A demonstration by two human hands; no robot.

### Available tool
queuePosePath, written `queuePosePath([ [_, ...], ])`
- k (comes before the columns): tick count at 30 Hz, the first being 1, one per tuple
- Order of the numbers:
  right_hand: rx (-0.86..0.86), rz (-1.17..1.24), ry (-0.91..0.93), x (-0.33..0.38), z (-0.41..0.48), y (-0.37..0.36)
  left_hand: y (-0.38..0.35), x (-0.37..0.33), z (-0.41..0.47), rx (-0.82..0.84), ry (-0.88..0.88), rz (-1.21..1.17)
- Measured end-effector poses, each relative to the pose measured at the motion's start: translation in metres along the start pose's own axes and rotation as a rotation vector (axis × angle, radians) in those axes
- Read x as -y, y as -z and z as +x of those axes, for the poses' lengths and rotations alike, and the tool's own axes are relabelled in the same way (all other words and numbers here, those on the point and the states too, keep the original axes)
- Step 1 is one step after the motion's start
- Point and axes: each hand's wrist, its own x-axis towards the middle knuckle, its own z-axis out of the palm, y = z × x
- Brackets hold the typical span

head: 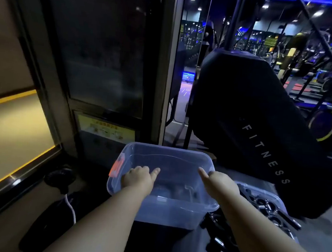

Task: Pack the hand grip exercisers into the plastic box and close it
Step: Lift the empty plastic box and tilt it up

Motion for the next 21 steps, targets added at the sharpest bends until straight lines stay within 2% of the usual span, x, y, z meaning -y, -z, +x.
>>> queuePosePath([
  [3,-0.046,-0.019,0.005,-0.003,0.006,-0.025,-0.020,0.019,0.007,-0.046,0.001,-0.019],
  [7,-0.168,-0.047,0.000,-0.007,0.011,-0.058,-0.044,0.049,0.016,-0.168,0.004,0.093],
  [14,-0.287,-0.023,-0.083,-0.006,0.018,-0.093,-0.057,0.078,0.036,-0.280,0.172,0.042],
  [17,-0.280,0.028,-0.158,-0.005,0.023,-0.095,-0.058,0.081,0.044,-0.265,0.244,0.006],
  [21,-0.244,0.082,-0.196,-0.009,0.031,-0.098,-0.065,0.084,0.057,-0.236,0.310,-0.168],
])
